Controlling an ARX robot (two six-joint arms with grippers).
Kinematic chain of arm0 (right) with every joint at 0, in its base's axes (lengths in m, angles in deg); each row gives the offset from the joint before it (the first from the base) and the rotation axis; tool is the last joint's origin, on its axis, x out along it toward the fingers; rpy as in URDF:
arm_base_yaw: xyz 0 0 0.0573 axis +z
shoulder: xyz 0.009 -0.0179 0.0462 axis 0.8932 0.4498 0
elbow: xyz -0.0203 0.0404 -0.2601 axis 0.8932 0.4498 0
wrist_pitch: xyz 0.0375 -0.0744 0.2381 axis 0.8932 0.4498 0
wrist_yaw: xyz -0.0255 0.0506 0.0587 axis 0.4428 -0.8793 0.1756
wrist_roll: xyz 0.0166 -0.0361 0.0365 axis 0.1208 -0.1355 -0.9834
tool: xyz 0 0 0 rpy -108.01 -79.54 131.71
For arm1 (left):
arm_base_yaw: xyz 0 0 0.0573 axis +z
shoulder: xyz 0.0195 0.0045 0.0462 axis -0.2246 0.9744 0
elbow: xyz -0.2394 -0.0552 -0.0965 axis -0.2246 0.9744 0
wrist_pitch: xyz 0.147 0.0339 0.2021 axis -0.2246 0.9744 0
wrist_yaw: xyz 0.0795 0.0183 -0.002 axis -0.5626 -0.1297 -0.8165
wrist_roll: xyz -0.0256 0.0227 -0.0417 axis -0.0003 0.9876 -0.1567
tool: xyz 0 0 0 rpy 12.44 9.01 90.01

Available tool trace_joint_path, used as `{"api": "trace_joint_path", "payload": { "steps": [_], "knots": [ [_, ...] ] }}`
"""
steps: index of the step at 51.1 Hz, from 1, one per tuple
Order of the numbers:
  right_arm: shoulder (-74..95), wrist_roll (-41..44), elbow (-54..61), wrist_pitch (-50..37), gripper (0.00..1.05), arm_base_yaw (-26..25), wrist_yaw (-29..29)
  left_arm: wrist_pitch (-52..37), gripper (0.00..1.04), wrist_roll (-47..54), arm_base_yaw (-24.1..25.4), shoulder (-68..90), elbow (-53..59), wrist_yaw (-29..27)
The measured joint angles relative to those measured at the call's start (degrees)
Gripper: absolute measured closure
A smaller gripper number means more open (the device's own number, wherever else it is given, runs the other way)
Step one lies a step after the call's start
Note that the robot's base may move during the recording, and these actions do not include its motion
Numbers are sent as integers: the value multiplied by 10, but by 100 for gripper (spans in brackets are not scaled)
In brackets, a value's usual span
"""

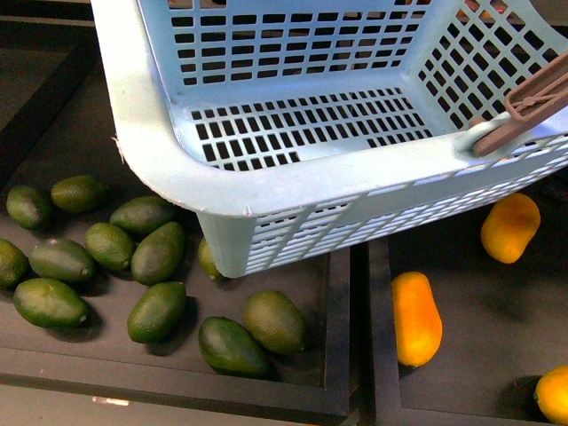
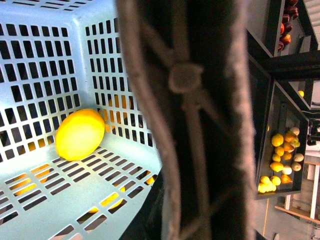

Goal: Pick lemon and mango into basket

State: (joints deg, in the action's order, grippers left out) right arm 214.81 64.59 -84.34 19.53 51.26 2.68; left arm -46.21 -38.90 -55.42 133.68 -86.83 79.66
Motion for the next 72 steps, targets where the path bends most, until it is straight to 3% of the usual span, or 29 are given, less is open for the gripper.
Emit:
{"api": "trace_joint_path", "payload": {
  "steps": [25,63,72],
  "knots": [
    [91,-41,-99,33,9,51,4,0,100,0,0,0,0,-1],
    [140,-72,-172,69,9,75,10,0,100,0,2,0,0,-14],
    [146,-87,-175,72,36,78,18,0,100,1,2,0,0,-16]
  ]
}}
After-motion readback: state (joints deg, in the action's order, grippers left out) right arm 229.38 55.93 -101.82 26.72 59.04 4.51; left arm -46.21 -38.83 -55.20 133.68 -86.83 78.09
